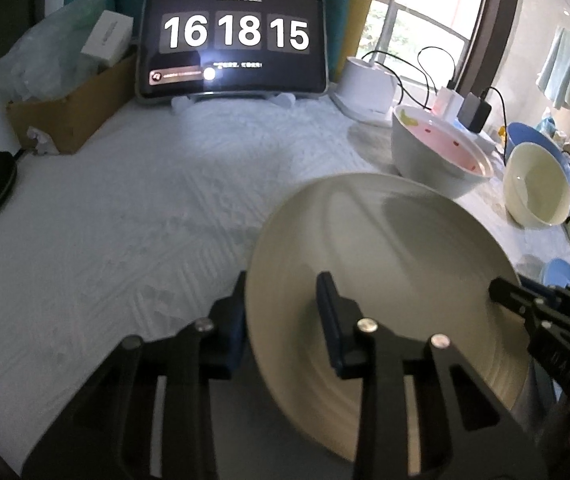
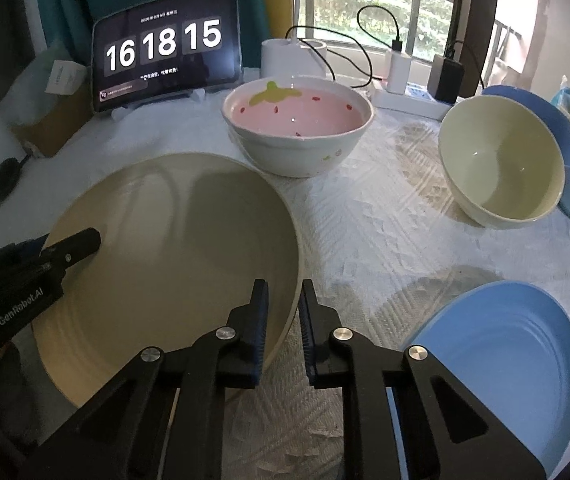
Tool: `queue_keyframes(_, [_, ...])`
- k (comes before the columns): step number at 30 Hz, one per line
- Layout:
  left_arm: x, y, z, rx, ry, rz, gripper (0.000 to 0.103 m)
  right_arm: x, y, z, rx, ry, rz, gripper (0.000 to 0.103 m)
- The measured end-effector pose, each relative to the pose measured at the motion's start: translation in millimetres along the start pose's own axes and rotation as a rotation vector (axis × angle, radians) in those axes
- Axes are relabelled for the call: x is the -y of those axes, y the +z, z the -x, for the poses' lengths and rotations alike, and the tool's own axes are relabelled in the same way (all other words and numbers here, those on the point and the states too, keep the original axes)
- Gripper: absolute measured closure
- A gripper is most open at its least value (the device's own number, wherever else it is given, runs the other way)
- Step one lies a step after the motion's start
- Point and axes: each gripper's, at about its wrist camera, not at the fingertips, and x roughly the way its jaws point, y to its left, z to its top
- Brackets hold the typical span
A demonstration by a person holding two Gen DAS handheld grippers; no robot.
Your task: Organize plates and bowls
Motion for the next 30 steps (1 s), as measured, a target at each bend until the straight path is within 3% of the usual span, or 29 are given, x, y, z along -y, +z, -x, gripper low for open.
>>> queue_keyframes(30, [37, -15, 61, 0.082, -0.031, -0.046, 0.070, 29, -24, 64, 0.120, 0.008, -0.057, 0.086])
